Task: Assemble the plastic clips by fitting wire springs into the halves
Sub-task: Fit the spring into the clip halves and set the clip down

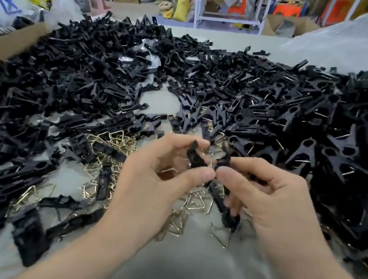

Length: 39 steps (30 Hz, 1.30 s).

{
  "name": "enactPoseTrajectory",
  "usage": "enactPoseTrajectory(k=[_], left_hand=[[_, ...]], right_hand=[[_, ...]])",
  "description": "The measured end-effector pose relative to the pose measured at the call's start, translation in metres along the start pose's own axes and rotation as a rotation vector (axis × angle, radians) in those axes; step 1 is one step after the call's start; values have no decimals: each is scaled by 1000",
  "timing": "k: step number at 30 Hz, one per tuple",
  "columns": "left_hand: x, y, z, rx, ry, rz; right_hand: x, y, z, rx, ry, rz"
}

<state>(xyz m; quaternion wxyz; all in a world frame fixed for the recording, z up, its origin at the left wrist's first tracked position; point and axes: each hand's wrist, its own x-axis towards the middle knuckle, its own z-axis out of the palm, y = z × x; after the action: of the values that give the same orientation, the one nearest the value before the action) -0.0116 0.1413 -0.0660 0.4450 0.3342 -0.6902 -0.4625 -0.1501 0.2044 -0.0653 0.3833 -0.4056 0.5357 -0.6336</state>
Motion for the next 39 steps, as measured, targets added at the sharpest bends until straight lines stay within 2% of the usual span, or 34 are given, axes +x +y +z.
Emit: enactPoseTrajectory(k=[3, 7, 11, 17, 26, 33, 39], left_hand=[[0, -4, -1, -68, 4, -55], [1, -11, -1, -143, -36, -132], [2, -11, 0, -106, -67, -94], [2, -11, -1, -96, -81, -111], [5, -14, -3, -43, -153, -43], [3, -13, -3, -84, -169, -8], [4, -10, -3, -118, -173, -24]], right_hand=[[-1, 3, 5, 131, -45, 53], [-1, 5, 4, 91, -39, 35], [0, 2, 1, 71, -16, 39], [-3, -1, 0, -90, -32, 8], [-3, 1, 1, -65, -25, -20], [-2, 4, 0, -277, 8, -125], [-2, 3, 0, -268, -10, -160]])
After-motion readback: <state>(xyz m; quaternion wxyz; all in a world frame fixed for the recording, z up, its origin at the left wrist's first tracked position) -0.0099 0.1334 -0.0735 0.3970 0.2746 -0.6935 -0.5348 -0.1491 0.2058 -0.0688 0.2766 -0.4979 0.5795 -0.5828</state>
